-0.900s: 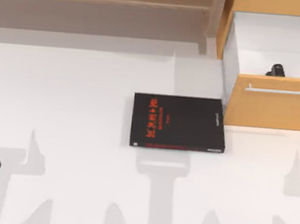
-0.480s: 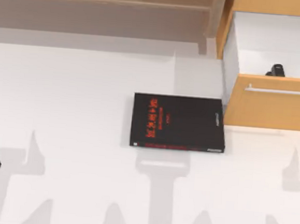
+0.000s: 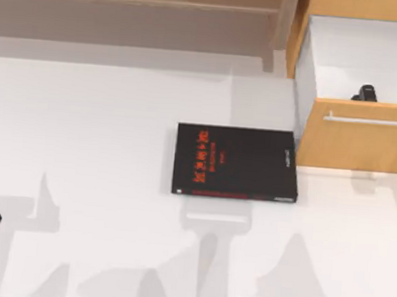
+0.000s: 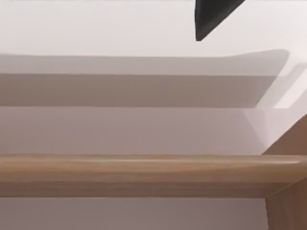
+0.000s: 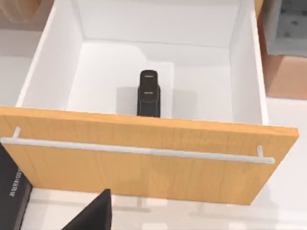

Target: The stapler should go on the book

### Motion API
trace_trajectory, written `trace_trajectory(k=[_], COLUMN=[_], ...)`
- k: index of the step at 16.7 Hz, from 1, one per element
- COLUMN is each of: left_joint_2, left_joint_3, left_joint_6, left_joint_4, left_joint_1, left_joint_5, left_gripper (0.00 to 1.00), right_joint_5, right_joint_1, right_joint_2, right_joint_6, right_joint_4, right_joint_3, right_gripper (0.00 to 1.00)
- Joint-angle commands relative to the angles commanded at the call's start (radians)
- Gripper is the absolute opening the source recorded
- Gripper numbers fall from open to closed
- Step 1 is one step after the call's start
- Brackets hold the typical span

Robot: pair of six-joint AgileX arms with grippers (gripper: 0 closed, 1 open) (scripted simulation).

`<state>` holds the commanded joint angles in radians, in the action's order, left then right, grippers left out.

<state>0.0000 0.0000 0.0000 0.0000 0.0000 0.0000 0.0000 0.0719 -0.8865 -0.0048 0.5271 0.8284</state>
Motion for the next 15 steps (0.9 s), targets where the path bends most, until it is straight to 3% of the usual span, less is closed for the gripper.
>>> trace_trajectory(k=[9, 15], left_joint_2=[0.0, 0.0], left_joint_3=[0.0, 0.0], left_joint_6=[0.0, 0.0], left_joint_4=[0.0, 0.0], left_joint_1=[0.0, 0.0], left_joint_5=[0.0, 0.0], left_gripper=[1.0, 1.0], right_joint_5=[-0.007, 0.0], right_joint_1=[0.056, 0.06], right_joint_2=[-1.051, -1.456], right_joint_6=[0.035, 0.064], right_joint_4=[0.5, 0.707], right_joint_3=[0.916, 1.3], right_gripper=[1.0, 1.0])
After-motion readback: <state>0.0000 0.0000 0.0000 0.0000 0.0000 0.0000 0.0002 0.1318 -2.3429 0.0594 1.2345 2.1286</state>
